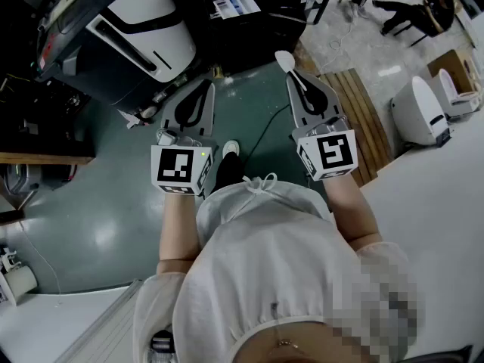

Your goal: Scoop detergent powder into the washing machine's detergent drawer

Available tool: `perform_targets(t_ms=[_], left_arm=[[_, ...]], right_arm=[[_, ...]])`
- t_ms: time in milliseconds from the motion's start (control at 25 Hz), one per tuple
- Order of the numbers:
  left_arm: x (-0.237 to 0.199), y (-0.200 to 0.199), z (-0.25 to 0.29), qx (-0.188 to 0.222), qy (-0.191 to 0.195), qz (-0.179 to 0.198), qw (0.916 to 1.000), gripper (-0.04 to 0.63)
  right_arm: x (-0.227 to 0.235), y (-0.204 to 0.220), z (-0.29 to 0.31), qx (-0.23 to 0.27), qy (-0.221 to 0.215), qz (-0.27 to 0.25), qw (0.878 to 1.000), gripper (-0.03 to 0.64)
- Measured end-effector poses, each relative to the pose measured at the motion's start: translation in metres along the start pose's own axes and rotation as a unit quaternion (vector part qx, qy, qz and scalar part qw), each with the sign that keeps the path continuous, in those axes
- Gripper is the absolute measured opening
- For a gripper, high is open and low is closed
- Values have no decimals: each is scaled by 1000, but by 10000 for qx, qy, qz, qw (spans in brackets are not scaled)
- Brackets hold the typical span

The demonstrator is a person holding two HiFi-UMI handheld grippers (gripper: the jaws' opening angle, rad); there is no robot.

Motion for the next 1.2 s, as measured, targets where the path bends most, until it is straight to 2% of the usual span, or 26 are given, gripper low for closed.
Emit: perform_targets(t_ms=[320,480,720,960,1200], left_arm=[[-4,3,7,-24,43,-48,10000,27],[-3,5,14,-44,75,-73,9999,26],[-16,14,30,-138,87,-52,9999,26],[-43,25,81,-99,141,-67,9998,27],[-89,31,164,-84,319,-165,9993,26]], right_arm=[[3,3,4,-62,95,70,9999,5],[10,6,5,-75,274,210,9994,6],[20,11,26,-33,329,346,9989,6],[45,24,71,-77,399,346,9986,6],[88,30,149,-219,535,365,9977,6]])
Point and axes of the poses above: the fingertips, and each gripper's own axes: z forward along the fingers, x to its right, y out of its underside, the point moved 9 cm from there along -z, backward along the fingers, and after that the axes turned 13 degrees about -y, right-handed, at the moved point
